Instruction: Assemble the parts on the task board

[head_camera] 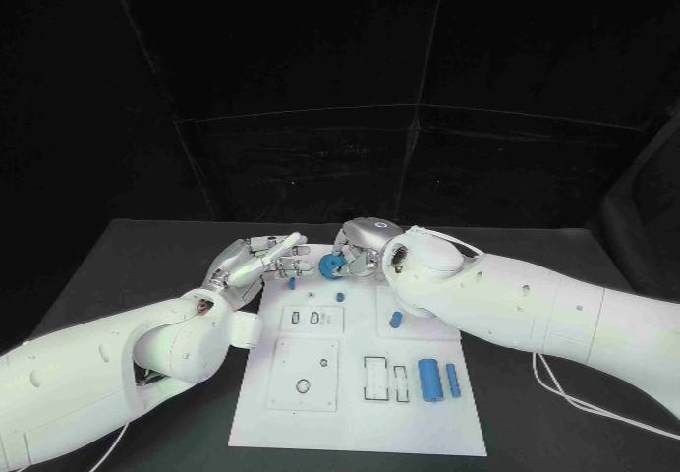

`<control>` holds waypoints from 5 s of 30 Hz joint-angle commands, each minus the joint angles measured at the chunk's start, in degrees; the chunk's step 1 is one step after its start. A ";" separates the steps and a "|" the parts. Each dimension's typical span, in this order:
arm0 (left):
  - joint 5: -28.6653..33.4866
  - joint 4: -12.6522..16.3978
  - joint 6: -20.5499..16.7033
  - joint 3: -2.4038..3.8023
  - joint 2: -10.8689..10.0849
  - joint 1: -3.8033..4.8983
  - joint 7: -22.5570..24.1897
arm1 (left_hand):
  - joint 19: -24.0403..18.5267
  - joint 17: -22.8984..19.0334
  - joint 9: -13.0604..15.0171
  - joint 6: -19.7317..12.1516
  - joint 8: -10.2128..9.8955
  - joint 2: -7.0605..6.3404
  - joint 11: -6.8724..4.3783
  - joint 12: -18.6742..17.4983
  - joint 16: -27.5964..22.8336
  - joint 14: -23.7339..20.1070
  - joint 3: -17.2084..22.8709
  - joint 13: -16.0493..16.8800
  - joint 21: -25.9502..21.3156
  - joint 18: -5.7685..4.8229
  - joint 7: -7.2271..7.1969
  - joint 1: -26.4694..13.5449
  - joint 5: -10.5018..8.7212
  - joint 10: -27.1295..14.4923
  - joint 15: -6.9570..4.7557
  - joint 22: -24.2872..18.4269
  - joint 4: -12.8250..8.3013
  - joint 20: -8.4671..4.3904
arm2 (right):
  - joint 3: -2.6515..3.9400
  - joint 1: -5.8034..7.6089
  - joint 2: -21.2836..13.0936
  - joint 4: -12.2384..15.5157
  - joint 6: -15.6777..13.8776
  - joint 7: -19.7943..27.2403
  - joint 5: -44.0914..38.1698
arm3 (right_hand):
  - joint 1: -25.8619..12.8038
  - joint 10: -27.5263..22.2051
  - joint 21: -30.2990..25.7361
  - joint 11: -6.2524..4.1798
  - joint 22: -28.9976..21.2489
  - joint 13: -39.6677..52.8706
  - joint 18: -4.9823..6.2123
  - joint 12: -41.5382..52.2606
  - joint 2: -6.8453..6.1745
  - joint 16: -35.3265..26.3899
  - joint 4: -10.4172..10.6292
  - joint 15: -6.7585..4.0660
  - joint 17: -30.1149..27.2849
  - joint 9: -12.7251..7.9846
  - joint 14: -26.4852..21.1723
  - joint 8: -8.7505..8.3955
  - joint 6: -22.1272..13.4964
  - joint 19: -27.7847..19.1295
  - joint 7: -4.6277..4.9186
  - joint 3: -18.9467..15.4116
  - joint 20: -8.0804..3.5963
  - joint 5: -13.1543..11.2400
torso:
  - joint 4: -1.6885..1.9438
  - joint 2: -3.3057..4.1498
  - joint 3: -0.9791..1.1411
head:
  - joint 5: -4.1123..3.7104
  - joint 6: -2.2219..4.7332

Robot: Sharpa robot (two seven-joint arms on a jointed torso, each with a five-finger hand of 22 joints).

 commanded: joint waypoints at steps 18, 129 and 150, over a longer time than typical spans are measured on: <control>-0.30 0.00 0.41 0.05 0.02 0.16 0.61 | -0.12 0.05 -0.03 -0.41 -0.25 0.46 0.01 -0.28 -0.34 -0.51 -0.05 -0.08 -0.17 0.69 0.47 -0.02 0.29 -0.19 -0.08 -0.09 -0.38 0.47 | -0.07 0.03 0.65 -0.73 2.09 -1.07 -1.39 | -7.07 -4.10 -0.22 2.17 -0.64 -3.08 -0.62 -6.30 -3.01 0.35 4.40 1.75 4.69 0.02 4.00 -5.45 -6.30 -0.34 2.02 -3.78 1.69 -2.56 | -0.13 -0.09 0.06 | 0.06 -0.32; -0.30 -2.02 1.98 0.02 0.75 -0.02 0.05 | 0.17 0.35 0.07 -0.10 -0.04 0.67 -0.14 0.09 -0.31 -0.14 -0.08 0.02 -0.19 0.77 0.31 0.03 0.29 0.19 -0.22 -0.17 -0.63 0.43 | -0.20 -5.39 -19.72 -2.94 -5.20 23.82 25.79 | 5.96 -3.25 0.01 -0.64 0.32 -1.80 -0.76 -5.46 5.70 0.68 -2.82 -0.50 6.73 1.34 4.34 -1.31 5.28 -0.01 -1.15 -0.88 -0.19 -6.33 | -1.99 -0.73 1.19 | -1.66 -1.02; -0.30 -1.87 2.01 0.02 -0.24 0.07 -0.12 | 0.20 0.38 0.06 -0.10 -0.04 0.70 -0.15 0.11 -0.33 -0.13 -0.08 0.01 -0.20 0.77 0.31 0.04 0.28 0.18 -0.23 -0.19 -0.66 0.42 | -0.09 -4.86 -21.51 13.47 -11.17 10.79 24.65 | 3.45 -3.49 -0.03 -0.20 0.25 -2.20 -0.76 -6.19 5.09 0.50 -3.16 -0.26 6.52 0.56 4.29 -3.02 3.73 -0.01 -0.52 2.22 -0.17 -3.86 | -1.72 -1.38 0.63 | -1.00 -1.26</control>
